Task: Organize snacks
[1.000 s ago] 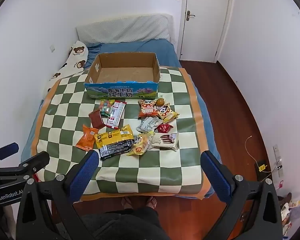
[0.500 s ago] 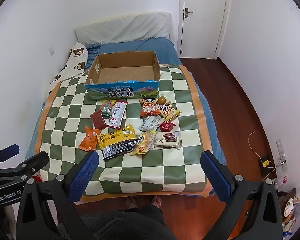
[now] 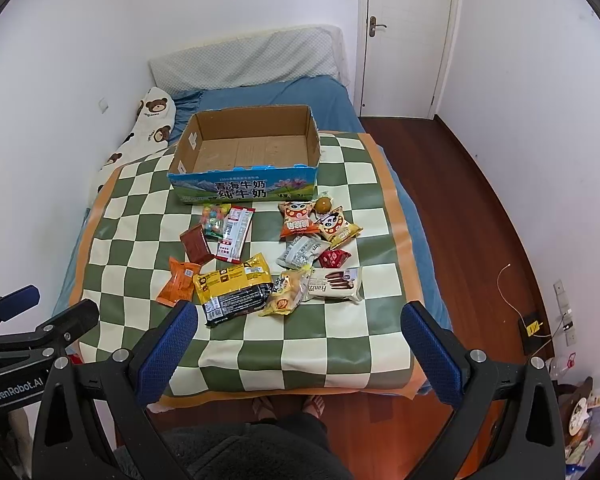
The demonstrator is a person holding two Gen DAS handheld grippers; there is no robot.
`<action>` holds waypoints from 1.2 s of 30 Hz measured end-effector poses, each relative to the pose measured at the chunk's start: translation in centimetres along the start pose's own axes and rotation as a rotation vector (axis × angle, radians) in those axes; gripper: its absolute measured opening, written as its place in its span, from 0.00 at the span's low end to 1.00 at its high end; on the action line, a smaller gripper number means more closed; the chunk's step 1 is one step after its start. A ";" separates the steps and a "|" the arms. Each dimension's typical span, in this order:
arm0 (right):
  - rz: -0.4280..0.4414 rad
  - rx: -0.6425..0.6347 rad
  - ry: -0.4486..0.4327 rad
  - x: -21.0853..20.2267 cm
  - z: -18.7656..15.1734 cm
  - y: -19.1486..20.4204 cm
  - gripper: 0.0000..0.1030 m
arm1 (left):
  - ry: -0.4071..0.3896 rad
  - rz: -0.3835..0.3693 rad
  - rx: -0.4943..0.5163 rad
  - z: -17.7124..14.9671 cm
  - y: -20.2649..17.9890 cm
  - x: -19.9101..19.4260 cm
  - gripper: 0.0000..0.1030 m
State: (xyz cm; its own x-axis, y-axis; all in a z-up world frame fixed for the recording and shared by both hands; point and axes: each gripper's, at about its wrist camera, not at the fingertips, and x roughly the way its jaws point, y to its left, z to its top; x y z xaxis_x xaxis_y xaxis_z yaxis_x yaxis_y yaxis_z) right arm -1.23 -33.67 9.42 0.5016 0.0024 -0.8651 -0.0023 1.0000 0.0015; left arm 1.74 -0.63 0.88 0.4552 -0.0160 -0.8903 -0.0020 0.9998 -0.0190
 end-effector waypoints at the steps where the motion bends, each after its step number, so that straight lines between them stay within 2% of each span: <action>1: 0.000 0.002 0.000 0.0 0.1 0.0 1.00 | 0.001 0.000 0.004 0.1 -0.1 0.1 0.98; 36: 0.023 0.005 0.032 1.4 -0.1 -0.8 1.00 | 0.026 -0.017 -0.016 -0.6 -0.2 1.1 0.98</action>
State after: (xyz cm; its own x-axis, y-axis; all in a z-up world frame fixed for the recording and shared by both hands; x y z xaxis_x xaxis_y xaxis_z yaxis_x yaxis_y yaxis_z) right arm -0.65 -34.46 8.17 0.4736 0.0257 -0.8804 -0.0089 0.9997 0.0244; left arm 1.74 -0.82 -0.33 0.4324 -0.0329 -0.9011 -0.0090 0.9991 -0.0408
